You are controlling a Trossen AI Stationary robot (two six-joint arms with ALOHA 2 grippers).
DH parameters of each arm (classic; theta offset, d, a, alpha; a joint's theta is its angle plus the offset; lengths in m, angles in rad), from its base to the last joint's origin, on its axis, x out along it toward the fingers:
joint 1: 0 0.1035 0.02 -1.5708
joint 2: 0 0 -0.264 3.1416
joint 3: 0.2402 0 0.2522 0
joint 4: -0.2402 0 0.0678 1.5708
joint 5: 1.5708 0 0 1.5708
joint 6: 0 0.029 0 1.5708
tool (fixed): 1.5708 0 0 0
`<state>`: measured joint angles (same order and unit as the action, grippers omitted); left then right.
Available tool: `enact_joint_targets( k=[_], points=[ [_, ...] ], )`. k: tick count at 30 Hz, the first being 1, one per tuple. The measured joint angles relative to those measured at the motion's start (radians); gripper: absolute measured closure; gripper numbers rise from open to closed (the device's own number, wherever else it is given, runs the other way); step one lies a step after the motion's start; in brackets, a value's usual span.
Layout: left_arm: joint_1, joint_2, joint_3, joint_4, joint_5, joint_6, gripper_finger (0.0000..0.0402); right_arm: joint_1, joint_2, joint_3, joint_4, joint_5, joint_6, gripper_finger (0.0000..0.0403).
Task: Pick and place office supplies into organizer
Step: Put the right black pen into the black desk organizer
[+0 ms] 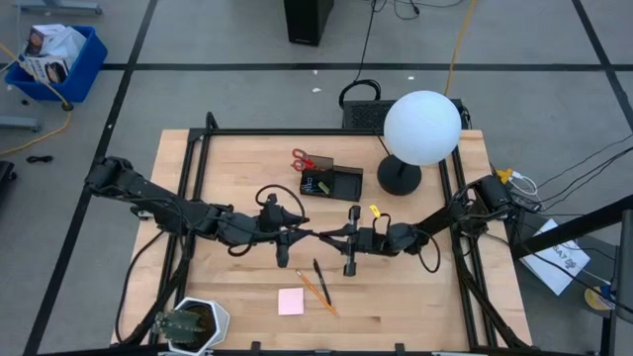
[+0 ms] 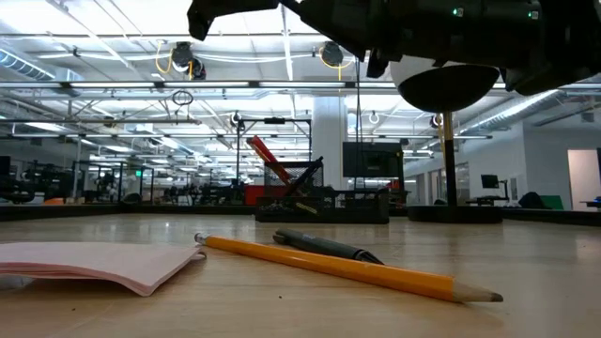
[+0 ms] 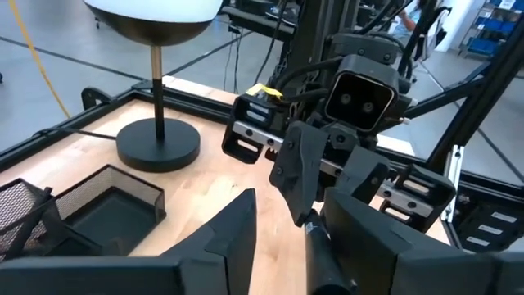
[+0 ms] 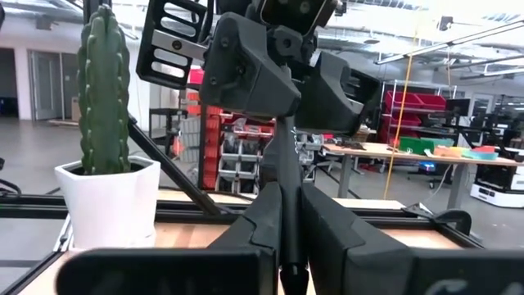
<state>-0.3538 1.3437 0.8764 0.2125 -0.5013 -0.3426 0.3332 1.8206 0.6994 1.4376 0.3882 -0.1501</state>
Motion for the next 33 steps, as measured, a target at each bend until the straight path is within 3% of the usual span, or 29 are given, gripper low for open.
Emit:
enact_joint_targets(
  k=[11, 17, 27, 33],
  points=[
    [-0.001, 0.0, 0.0, 0.008, 0.014, 0.008, 0.0367, 0.001, 0.0, -0.001, 0.013, 0.03, -0.027, 0.0378],
    [-0.007, 0.0, 0.001, 0.007, 0.012, 0.018, 0.0368, 0.001, 0.0, -0.001, 0.015, 0.026, -0.042, 0.0377],
    [-0.006, 0.0, 0.0, -0.009, -0.041, 0.062, 0.0368, 0.046, -0.001, -0.007, 0.036, 0.035, -0.117, 0.0252],
    [0.009, 0.0, 0.0, -0.002, -0.102, 0.09, 0.0365, 0.127, -0.015, -0.007, 0.049, 0.148, -0.187, 0.0223]
  ],
)
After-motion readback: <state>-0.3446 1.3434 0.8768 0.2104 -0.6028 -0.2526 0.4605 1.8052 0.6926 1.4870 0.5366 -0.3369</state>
